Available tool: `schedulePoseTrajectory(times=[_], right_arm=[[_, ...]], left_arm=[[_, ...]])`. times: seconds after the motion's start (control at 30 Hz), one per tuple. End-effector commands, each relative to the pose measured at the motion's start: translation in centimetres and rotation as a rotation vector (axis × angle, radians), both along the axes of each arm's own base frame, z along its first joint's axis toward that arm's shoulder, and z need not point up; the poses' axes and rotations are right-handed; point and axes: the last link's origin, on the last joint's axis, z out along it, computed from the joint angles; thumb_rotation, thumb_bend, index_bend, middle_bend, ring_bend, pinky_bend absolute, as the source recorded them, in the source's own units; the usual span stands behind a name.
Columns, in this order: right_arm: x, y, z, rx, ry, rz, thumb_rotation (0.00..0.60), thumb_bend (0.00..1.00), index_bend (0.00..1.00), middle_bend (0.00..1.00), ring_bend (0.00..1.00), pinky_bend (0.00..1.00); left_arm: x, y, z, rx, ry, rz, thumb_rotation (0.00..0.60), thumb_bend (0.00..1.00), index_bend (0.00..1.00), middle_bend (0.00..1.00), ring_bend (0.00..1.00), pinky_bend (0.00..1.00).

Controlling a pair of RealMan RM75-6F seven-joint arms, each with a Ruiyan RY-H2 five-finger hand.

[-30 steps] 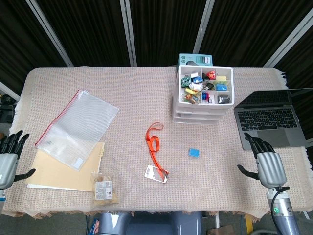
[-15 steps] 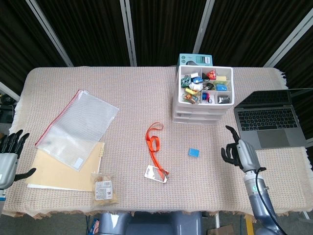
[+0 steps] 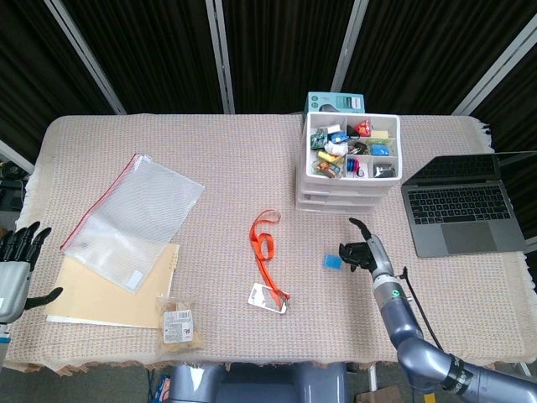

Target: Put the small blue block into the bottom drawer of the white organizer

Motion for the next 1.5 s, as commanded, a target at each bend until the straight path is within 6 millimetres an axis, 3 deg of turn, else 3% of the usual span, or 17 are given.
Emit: schedulePoseTrajectory(times=[0.03, 0.8, 1.5], right_arm=[[1.3, -1.4, -1.5, 0.03, -0.11, -0.06, 0.6, 0.47, 0.1, 0.81, 0.82, 0.72], [2.0, -4.9, -6.0, 0.072, -0.2, -0.203, 0.6, 0.47, 0.11, 0.81, 0.82, 0.72], [1.0, -7.3, -6.5, -0.062, -0.21, -0.349, 0.6, 0.47, 0.14, 0.81, 0.82, 0.72]], left_arm=[[0.0, 0.0, 0.0, 0.0, -0.001, 0.0, 0.6, 0.15, 0.07, 0.0, 0.0, 0.0], [0.0, 0.4, -0.1, -0.008, -0.024, 0.018, 0.6, 0.15, 0.07, 0.0, 0.0, 0.0], [0.0, 0.6, -0.1, -0.018, -0.042, 0.032, 0.6, 0.15, 0.07, 0.0, 0.0, 0.0]])
